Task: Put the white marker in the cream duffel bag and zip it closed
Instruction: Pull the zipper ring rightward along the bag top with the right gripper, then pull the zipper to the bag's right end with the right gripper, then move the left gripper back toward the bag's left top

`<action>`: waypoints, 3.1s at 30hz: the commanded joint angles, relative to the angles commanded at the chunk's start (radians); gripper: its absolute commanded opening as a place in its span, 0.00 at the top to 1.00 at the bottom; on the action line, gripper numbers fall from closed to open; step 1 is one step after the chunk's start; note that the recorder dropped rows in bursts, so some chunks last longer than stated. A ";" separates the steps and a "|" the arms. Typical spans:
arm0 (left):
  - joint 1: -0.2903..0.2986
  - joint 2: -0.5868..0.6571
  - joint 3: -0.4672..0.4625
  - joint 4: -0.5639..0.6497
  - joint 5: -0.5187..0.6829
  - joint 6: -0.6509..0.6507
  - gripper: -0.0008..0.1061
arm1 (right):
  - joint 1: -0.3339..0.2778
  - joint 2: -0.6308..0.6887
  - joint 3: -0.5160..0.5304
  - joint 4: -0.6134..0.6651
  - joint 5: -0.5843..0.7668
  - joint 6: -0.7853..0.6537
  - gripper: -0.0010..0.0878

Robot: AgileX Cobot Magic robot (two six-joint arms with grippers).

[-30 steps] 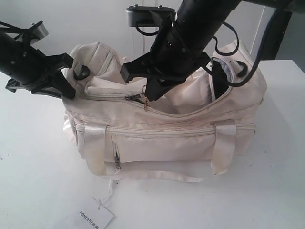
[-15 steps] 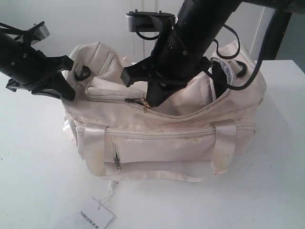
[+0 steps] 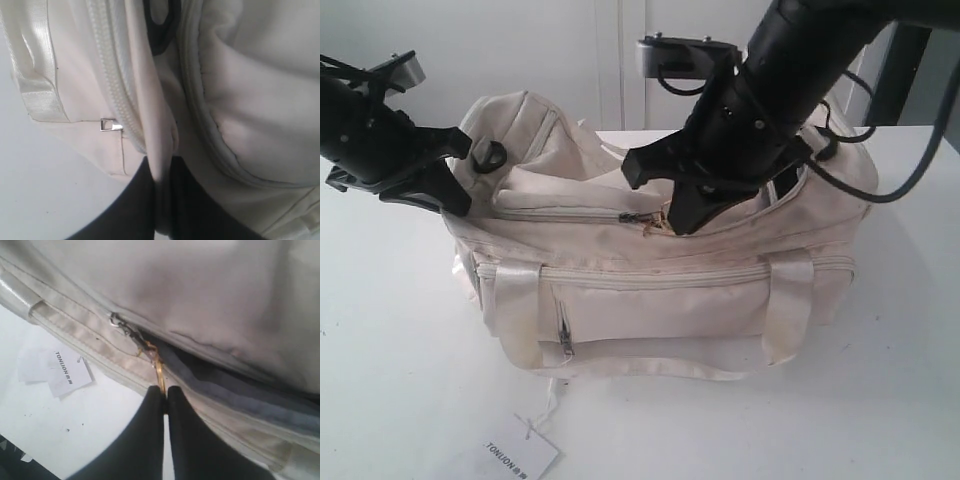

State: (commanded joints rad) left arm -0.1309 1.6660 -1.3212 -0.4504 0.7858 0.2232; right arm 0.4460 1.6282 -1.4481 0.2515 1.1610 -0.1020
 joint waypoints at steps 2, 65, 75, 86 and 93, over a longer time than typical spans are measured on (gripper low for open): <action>0.000 0.000 0.000 0.002 0.000 0.000 0.99 | -0.023 -0.010 0.008 0.001 -0.002 0.000 0.99; 0.000 -0.001 0.000 0.055 -0.006 -0.002 0.72 | -0.442 -0.069 0.008 0.268 -0.064 -0.043 0.99; 0.000 -0.031 -0.038 -0.006 0.008 -0.017 0.51 | -0.442 -0.069 0.008 0.275 -0.060 -0.057 0.99; 0.000 -0.169 -0.048 -0.006 0.042 -0.015 0.54 | -0.442 -0.069 0.008 0.275 -0.060 -0.059 0.99; 0.000 -0.200 -0.048 -0.040 0.150 -0.006 0.95 | -0.442 -0.069 0.008 0.275 -0.060 -0.059 0.99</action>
State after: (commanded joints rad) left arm -0.1309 1.4657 -1.3690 -0.4905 0.9360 0.2174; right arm 0.0042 1.5593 -1.4398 0.5267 1.1006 -0.1611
